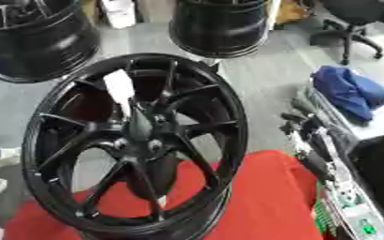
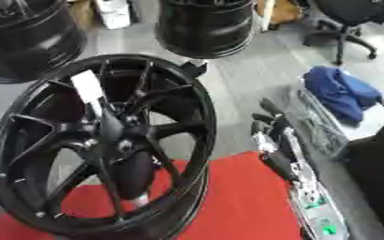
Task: Pull the pin out of the wheel hub.
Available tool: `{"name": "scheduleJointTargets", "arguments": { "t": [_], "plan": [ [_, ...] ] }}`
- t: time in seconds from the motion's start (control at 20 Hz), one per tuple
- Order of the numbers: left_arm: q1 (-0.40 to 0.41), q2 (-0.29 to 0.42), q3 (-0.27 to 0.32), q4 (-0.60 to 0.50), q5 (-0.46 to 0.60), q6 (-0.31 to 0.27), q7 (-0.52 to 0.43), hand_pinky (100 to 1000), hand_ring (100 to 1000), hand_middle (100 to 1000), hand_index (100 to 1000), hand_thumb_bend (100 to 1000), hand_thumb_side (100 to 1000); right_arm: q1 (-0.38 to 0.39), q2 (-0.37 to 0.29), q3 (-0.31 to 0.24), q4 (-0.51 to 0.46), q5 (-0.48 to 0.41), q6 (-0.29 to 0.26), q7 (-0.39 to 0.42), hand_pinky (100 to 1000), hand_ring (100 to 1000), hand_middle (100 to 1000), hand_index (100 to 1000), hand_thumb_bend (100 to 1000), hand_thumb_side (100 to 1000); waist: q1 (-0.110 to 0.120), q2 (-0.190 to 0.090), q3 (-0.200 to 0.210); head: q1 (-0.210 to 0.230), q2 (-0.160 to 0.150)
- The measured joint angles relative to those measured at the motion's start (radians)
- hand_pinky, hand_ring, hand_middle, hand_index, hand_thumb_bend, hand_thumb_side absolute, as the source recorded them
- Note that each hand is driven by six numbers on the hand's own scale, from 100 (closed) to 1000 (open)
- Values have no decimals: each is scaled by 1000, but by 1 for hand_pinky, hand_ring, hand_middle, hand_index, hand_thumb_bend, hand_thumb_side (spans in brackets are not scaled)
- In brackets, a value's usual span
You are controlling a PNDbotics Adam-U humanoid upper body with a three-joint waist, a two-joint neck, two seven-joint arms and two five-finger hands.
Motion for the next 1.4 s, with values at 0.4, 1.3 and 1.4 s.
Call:
{"name": "scheduleJointTargets", "arguments": {
  "t": [0.4, 1.3, 1.4],
  "plan": [
    [55, -201, 66, -64, 58, 95, 27, 684, 638, 702, 797, 376, 583, 0, 3, -2, 0, 0, 0, -3, 751, 859, 1000, 922, 100, 523, 5, 1, 13, -9, -1],
    [-260, 82, -228, 36, -169, -32, -176, 795, 740, 754, 845, 535, 509, 8, -25, 20, 10, 8, 1, 17, 751, 859, 1000, 923, 100, 524, 58, -20, -66, 20, -1],
    [-314, 136, -285, 86, -204, -65, -210, 796, 743, 757, 846, 535, 504, 7, -25, 28, 11, 8, 0, 25, 751, 859, 1000, 923, 100, 524, 56, -19, -80, 32, -1]
  ]
}}
